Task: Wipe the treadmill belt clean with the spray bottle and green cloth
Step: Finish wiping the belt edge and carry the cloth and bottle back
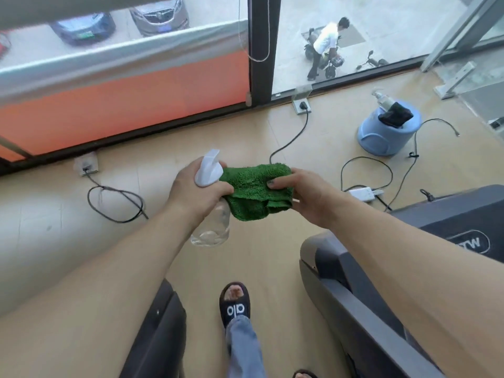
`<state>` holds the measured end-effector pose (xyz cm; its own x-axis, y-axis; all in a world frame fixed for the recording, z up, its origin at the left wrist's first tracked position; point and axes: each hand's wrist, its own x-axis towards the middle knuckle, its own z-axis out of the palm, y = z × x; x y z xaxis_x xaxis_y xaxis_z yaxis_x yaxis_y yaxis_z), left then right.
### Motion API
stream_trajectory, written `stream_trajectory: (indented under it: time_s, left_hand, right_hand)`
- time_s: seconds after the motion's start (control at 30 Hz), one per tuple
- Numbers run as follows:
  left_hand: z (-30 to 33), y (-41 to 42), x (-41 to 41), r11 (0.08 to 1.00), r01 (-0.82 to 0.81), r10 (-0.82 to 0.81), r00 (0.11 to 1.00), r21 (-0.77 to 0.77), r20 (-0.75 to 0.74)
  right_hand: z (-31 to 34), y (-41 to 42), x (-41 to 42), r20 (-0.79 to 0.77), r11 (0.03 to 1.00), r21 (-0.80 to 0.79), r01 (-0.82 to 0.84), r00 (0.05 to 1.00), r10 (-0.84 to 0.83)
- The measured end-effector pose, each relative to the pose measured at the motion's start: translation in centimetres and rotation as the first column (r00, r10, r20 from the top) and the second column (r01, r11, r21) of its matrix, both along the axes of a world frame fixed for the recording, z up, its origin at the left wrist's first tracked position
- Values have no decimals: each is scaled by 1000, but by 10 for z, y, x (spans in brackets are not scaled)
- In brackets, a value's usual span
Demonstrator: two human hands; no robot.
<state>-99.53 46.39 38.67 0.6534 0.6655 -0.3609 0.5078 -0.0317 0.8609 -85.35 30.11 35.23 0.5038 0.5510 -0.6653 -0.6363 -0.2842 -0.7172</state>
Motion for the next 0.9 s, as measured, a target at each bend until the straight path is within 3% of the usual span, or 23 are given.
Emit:
stream_trajectory:
  time_s: [0.2, 0.33, 0.63, 0.9]
  left_hand:
    - [7, 48, 97, 987, 160, -159, 986, 10, -52]
    - [10, 55, 194, 962, 275, -274, 958, -8, -88]
    - [-34, -30, 428, 828, 560, -556, 824, 10, -113]
    - [-104, -113, 585, 689, 724, -725, 687, -36, -58]
  right_hand:
    - [3, 31, 73, 11, 994, -29, 107, 994, -107]
    - [3, 25, 144, 19, 963, -34, 268, 963, -268]
    - [-43, -66, 318, 46, 782, -119, 612, 790, -611]
    - [-97, -158, 428, 101, 617, -151, 772, 633, -767]
